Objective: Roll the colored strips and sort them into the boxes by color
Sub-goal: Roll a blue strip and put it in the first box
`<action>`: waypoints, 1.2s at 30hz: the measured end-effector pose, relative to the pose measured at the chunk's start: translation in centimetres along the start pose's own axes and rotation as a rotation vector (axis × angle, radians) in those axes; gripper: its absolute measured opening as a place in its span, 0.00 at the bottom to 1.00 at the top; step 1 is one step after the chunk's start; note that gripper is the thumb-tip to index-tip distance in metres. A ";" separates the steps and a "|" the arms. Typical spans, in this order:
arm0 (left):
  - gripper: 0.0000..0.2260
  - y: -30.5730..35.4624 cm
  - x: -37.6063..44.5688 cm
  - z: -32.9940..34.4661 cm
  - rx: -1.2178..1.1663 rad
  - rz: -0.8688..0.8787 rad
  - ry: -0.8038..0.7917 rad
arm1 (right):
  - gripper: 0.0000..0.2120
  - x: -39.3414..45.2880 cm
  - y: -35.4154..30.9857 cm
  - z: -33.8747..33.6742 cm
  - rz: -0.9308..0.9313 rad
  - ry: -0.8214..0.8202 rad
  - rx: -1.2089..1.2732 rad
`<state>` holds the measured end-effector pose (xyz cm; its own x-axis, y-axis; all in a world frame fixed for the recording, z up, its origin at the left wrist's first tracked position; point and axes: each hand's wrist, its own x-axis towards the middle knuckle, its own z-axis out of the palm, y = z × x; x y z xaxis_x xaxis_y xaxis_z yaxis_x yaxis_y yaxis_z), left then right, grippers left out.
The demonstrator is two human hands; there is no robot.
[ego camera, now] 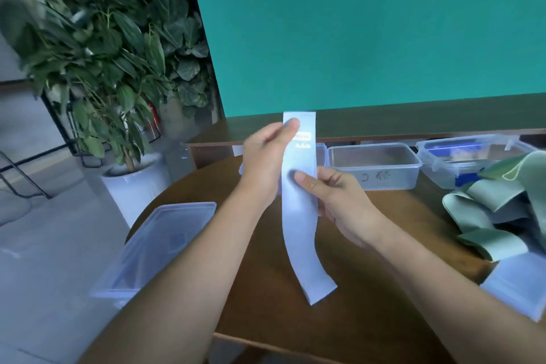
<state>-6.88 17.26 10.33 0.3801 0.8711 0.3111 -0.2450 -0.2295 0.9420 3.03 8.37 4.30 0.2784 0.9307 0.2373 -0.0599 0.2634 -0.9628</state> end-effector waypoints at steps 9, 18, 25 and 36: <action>0.07 11.3 -3.3 2.0 -0.146 0.073 -0.082 | 0.18 -3.9 -9.5 3.0 -0.138 -0.076 -0.032; 0.12 17.2 -7.5 2.1 -0.084 0.028 -0.348 | 0.07 -8.5 -13.6 4.4 -0.063 -0.131 0.078; 0.10 18.3 -8.9 2.1 -0.086 0.030 -0.410 | 0.18 -10.1 -14.5 4.6 -0.026 -0.208 0.173; 0.12 15.0 -7.6 0.7 -0.208 -0.039 -0.415 | 0.10 -9.9 -11.9 4.6 -0.028 -0.060 0.019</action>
<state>-12.78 6.90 22.23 0.7071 0.6203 0.3396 -0.3809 -0.0706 0.9219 -3.42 -2.85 13.96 0.2227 0.9363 0.2715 -0.0719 0.2935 -0.9533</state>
